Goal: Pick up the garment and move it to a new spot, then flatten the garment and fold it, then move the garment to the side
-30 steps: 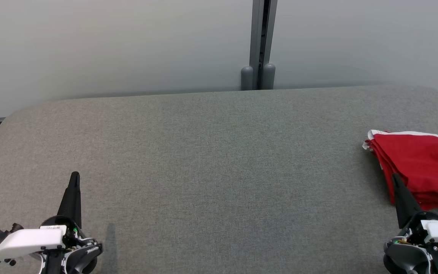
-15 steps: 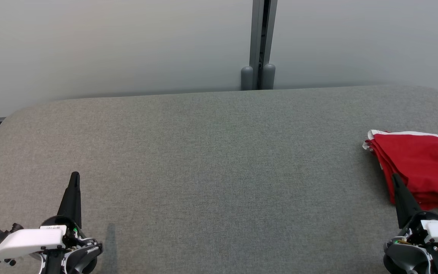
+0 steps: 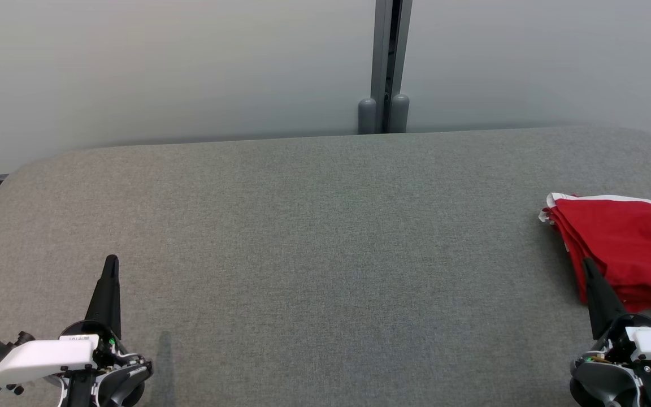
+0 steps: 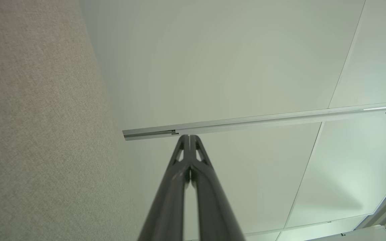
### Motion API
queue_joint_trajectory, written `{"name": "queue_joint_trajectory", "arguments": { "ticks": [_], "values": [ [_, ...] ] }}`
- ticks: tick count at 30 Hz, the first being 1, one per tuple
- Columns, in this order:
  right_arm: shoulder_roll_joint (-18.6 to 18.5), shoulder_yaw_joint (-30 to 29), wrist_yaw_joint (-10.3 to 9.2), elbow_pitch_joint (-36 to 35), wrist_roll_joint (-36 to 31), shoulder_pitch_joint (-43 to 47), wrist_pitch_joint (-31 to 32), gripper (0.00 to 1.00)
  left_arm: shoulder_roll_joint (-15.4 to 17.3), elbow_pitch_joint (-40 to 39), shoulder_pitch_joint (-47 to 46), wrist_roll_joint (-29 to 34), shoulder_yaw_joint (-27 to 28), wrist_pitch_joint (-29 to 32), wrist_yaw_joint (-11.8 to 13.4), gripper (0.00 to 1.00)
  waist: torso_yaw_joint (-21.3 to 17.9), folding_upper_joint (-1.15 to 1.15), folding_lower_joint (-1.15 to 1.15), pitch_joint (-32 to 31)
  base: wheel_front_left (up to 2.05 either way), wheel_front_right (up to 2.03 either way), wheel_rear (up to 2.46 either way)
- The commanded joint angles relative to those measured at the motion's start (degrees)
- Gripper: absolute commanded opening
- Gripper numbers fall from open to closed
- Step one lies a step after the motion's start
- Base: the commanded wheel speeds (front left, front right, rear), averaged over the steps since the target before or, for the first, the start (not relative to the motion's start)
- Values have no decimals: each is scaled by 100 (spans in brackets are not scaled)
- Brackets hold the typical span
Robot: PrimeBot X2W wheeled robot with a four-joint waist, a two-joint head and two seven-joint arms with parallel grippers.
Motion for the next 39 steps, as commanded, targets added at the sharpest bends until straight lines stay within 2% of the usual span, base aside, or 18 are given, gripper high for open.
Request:
{"name": "queue_joint_trajectory", "arguments": {
  "ticks": [1,39],
  "values": [
    [-29,-1,2,-14,14,-52,15,0,31,-13,-72,-7,20,19,-16,0,0,0,0,0,0,0,0],
    [-29,1,2,-14,14,-52,16,0,31,-13,-72,-7,21,19,-16,0,0,0,0,0,0,0,0]
  ]
}}
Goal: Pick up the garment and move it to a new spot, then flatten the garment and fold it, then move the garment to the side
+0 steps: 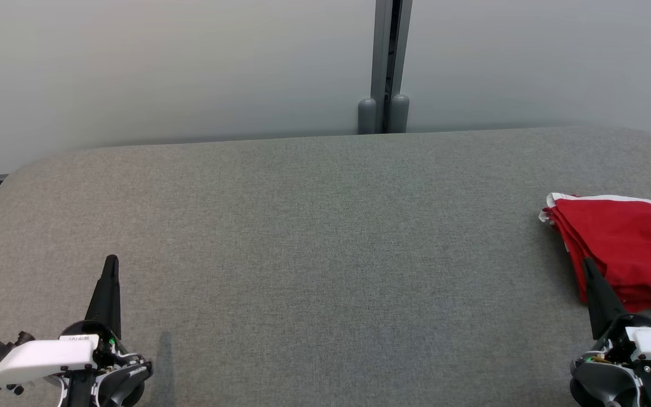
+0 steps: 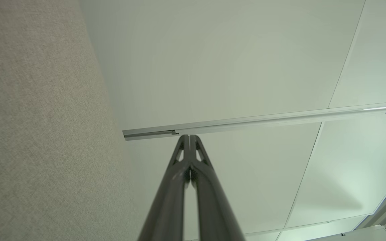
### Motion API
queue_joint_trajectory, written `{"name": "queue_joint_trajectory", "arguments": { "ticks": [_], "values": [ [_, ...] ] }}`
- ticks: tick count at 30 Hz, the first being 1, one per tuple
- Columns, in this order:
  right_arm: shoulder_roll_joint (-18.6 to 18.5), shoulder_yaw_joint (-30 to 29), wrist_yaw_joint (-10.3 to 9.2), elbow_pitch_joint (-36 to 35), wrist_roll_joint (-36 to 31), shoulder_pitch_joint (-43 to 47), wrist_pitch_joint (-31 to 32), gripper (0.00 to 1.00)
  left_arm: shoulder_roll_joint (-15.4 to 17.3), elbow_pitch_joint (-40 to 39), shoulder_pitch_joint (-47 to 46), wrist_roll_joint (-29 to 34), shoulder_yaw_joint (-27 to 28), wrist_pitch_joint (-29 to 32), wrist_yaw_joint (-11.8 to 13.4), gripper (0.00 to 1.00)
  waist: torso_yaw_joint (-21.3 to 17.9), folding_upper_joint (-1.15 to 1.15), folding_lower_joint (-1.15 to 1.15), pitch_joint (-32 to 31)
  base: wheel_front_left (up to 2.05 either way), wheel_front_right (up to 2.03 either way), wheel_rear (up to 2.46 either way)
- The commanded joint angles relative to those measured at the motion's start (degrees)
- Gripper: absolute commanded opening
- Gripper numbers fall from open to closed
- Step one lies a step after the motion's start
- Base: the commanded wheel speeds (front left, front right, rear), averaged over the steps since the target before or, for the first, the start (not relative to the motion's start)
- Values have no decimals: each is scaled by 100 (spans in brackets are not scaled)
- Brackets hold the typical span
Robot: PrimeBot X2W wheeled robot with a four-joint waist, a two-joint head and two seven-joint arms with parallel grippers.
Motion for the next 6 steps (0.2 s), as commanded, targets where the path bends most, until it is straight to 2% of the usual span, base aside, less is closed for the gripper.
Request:
{"name": "queue_joint_trajectory", "arguments": {
  "ticks": [1,6],
  "values": [
    [-29,0,2,-14,14,-52,16,0,31,-12,-72,-7,19,19,-16,0,0,0,0,0,0,0,0],
    [-28,0,2,-14,14,-52,16,0,31,-12,-72,-7,19,19,-16,0,0,0,0,0,0,0,0]
  ]
}}
